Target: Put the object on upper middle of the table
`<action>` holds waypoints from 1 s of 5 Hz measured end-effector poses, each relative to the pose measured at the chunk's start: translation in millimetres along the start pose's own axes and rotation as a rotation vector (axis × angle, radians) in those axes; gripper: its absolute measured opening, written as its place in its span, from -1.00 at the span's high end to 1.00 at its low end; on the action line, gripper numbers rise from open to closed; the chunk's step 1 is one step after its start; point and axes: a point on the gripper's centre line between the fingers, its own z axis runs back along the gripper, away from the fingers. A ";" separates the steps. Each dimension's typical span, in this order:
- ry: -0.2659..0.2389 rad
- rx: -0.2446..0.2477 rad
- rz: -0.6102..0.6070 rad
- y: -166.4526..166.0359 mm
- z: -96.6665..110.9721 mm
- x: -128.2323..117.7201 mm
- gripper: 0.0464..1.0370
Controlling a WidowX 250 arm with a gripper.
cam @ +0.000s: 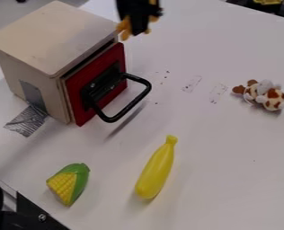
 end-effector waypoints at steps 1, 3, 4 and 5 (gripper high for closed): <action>-0.004 0.001 -0.052 -22.0 -16.2 46.7 0.75; 0.082 -0.001 -0.035 -40.0 -99.8 101.7 0.69; 0.119 -0.029 -0.013 -44.4 -120.2 99.1 0.17; 0.113 -0.029 -0.003 -46.3 -119.3 94.2 -0.53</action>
